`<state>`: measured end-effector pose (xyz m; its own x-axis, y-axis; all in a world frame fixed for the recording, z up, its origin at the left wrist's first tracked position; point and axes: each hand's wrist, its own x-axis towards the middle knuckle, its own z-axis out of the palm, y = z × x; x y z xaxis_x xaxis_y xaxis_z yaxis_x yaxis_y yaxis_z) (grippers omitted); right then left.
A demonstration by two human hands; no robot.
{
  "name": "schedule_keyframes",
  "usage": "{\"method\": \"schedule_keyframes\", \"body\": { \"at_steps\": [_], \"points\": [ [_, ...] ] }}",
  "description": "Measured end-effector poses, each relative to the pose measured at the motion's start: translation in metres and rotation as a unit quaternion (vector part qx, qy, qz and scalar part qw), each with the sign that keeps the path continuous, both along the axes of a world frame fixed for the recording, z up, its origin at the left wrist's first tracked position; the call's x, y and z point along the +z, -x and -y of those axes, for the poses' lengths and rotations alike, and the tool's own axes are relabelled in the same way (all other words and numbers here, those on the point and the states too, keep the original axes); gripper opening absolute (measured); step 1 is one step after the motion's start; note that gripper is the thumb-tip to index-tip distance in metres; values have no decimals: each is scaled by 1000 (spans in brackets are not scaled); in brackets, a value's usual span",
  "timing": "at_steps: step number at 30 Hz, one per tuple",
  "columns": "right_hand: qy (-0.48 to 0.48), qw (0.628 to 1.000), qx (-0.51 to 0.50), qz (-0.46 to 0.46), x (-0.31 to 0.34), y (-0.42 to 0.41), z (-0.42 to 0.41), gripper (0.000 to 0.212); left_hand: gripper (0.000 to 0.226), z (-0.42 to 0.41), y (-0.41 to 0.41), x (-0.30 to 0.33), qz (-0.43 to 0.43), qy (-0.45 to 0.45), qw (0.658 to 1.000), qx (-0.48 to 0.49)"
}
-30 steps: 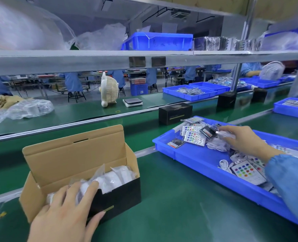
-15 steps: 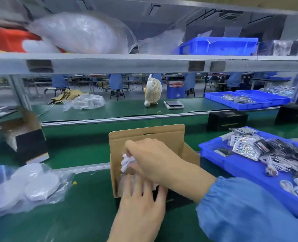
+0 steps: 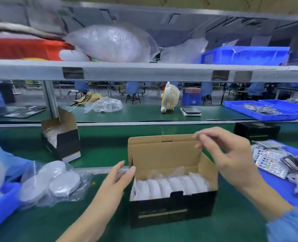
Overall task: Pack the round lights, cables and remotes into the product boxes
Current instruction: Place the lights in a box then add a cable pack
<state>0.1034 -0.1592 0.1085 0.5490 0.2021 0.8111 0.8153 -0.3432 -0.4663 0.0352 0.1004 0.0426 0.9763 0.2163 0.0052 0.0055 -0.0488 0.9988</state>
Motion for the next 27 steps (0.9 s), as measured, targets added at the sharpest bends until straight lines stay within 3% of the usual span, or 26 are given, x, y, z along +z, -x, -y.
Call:
{"method": "schedule_keyframes", "body": {
  "at_steps": [2, 4, 5, 7, 11, 17, 19, 21, 23, 26, 27],
  "points": [
    [-86, 973, -15, -213, -11, -21, 34, 31, 67, 6, -4, -7, -33, 38, 996, -71],
    [-91, 884, 137, -438, -46, -26, 47, 47, 58, 7, -9, -11, -21, 20, 995, -91],
    [-108, 851, 182, -480, -62, -22, 47, 50, 56, 6, -11, -10, -23, 19, 996, -87],
    [-140, 841, 213, -477, -80, -11, 44, 53, 62, 2, -16, -5, -32, 35, 995, -86],
    [-136, 870, 215, -423, -80, 7, 40, 52, 63, -6, -17, -4, 47, 2, 995, -87],
    [-176, 827, 254, -469, -78, 26, 23, 61, 60, -18, -20, -6, 79, -9, 989, -126],
    [-159, 853, 235, -438, -82, 29, 15, 57, 60, -19, -17, -8, 107, -46, 982, -151],
    [-143, 901, 182, -368, -89, 31, 8, 34, 55, -21, -14, -12, 149, -89, 976, -131],
    [-119, 929, 146, -320, -94, 31, 7, 16, 34, -24, -10, -11, 178, -134, 964, -144],
    [26, 936, 181, -301, -90, 34, 19, 19, 59, -32, -2, -6, 167, -221, 935, -220],
    [81, 933, 185, -297, -88, 35, 24, 39, 61, -33, 0, -4, 163, -239, 928, -233]
  ]
}}
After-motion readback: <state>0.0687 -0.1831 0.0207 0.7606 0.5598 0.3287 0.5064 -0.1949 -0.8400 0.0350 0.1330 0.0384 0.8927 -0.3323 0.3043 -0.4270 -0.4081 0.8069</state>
